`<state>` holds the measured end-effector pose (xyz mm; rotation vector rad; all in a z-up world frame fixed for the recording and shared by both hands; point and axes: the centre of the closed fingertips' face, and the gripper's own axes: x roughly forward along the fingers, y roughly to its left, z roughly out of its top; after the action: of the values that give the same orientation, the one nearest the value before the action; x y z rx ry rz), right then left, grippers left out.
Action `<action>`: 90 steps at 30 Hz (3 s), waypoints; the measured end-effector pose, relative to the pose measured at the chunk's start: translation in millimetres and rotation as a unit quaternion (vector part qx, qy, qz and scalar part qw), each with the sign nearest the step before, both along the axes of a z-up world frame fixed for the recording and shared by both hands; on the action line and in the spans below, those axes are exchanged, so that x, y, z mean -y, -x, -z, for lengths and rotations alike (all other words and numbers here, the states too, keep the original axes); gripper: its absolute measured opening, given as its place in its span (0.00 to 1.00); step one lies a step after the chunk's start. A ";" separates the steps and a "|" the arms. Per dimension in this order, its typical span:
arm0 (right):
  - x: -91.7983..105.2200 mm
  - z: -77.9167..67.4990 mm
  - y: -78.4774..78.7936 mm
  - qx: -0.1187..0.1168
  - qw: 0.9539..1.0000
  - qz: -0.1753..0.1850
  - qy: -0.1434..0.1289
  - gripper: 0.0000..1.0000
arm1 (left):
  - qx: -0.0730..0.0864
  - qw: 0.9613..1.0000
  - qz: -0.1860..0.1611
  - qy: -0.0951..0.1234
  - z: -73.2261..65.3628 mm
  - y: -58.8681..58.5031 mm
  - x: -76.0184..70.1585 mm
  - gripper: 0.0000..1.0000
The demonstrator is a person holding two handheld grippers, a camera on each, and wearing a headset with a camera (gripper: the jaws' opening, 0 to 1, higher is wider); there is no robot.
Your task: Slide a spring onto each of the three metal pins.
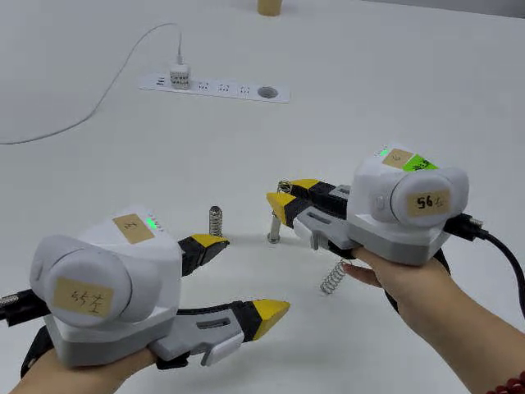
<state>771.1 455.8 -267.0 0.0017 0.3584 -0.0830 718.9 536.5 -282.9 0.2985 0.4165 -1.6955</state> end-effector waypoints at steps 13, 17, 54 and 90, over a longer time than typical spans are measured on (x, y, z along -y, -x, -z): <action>1.1 22.9 -3.4 -0.034 0.999 0.008 -0.008 0.12 | -0.004 1.000 -0.007 0.000 -0.6 -2.9 0.2 0.60; 1.9 31.0 -3.5 -0.045 0.999 0.012 -0.011 0.12 | -0.005 1.000 -0.008 0.001 -1.0 -3.6 0.4 0.60; 1.4 31.5 6.6 -0.054 0.996 0.039 -0.065 0.23 | 0.004 1.000 -0.011 -0.003 1.0 -6.3 -1.1 0.57; 12.5 -18.1 86.5 -0.017 0.994 0.064 -0.088 0.42 | 0.040 0.999 0.003 0.002 3.3 14.8 23.2 0.66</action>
<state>684.6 443.2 -248.9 0.1984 0.3986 -0.1777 704.2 513.3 -286.1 0.3631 0.3531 -1.6845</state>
